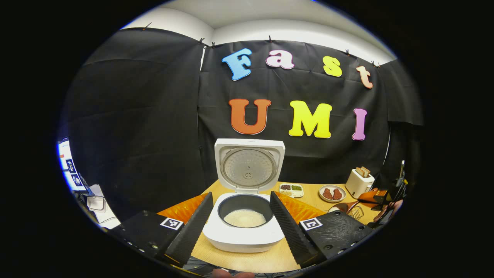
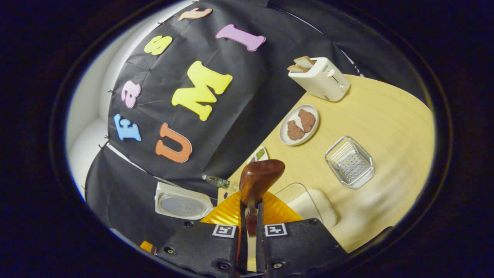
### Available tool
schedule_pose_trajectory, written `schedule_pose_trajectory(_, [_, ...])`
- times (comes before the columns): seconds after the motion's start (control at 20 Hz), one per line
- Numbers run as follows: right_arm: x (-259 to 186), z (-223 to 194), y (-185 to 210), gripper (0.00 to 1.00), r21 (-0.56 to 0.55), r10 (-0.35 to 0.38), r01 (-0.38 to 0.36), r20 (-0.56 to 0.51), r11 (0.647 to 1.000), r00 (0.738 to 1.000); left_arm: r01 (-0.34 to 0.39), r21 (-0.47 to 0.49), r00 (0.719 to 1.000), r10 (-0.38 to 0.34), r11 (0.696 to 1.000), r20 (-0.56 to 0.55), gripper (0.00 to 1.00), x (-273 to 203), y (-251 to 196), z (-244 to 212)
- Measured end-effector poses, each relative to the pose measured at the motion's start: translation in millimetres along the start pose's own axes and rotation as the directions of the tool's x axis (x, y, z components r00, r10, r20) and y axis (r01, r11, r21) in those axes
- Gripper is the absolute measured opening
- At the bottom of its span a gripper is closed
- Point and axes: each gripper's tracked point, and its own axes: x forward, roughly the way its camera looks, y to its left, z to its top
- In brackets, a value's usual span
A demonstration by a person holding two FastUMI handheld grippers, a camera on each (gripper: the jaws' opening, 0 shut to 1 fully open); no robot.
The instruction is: Close the left gripper, press the button to open the rice cooker; take a wooden spoon from the chopstick holder with the right hand, scoop a spoonful of rice and pour it into the rice cooker, then put the wooden spoon back into the chopstick holder.
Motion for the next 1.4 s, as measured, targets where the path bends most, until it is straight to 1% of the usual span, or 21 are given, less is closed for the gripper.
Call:
schedule_pose_trajectory(0.2, [12.1, -3.6, 72.5, 0.13, -0.044, 0.106, -0.108, -0.026, 0.993, 0.994, -0.035, -0.008, 0.999, 0.035, 0.999, 0.008, 0.95, -14.0, 15.7, -0.9])
schedule_pose_trajectory(0.35, [32.4, -25.6, 134.3, 0.13, -0.077, 0.194, -0.201, -0.083, 0.977, 0.977, -0.066, -0.007, 0.998, 0.066, 0.998, 0.017, 0.95, -24.0, 31.6, -0.5])
schedule_pose_trajectory(0.45, [54.9, -47.7, 165.1, 0.13, -0.125, 0.221, -0.236, -0.121, 0.964, 0.968, -0.078, -0.018, 0.997, 0.078, 0.997, 0.020, 0.95, -28.9, 42.0, -1.7])
schedule_pose_trajectory(0.6, [92.4, -87.9, 191.4, 0.13, -0.206, 0.217, -0.254, -0.186, 0.945, 0.958, -0.099, -0.046, 0.995, 0.100, 0.994, 0.012, 0.95, -35.9, 61.4, -2.4])
schedule_pose_trajectory(0.7, [115.8, -112.4, 195.5, 0.14, -0.274, 0.179, -0.237, -0.221, 0.932, 0.959, -0.111, -0.065, 0.994, 0.111, 0.992, 0.008, 0.95, -42.8, 73.9, -5.5])
schedule_pose_trajectory(0.8, [134.8, -130.6, 195.8, 0.14, -0.371, 0.131, -0.208, -0.222, 0.905, 0.966, -0.128, -0.074, 0.992, 0.129, 0.989, -0.002, 0.95, -49.0, 87.1, -10.3])
schedule_pose_trajectory(0.9, [145.1, -146.2, 198.5, 0.13, -0.473, 0.100, -0.194, -0.216, 0.860, 0.971, -0.150, -0.083, 0.989, 0.149, 0.985, -0.020, 0.94, -51.5, 102.3, -19.0])
schedule_pose_trajectory(1.05, [151.8, -169.6, 205.1, 0.14, -0.607, 0.075, -0.189, -0.208, 0.772, 0.975, -0.170, -0.109, 0.985, 0.167, 0.979, -0.036, 0.95, -58.5, 120.6, -25.9])
schedule_pose_trajectory(1.1, [153.2, -174.5, 207.9, 0.14, -0.650, 0.069, -0.187, -0.202, 0.736, 0.977, -0.176, -0.115, 0.984, 0.173, 0.978, -0.037, 0.95, -58.4, 125.9, -28.3])
schedule_pose_trajectory(1.25, [152.5, -189.6, 214.7, 0.14, -0.770, 0.061, -0.185, -0.187, 0.610, 0.980, -0.186, -0.143, 0.983, 0.183, 0.972, -0.034, 0.94, -55.6, 138.1, -28.2])
schedule_pose_trajectory(1.4, [148.1, -201.8, 226.1, 0.13, -0.839, 0.065, -0.183, -0.175, 0.513, 0.982, -0.176, -0.166, 0.984, 0.173, 0.970, -0.029, 0.95, -54.3, 142.4, -28.4])
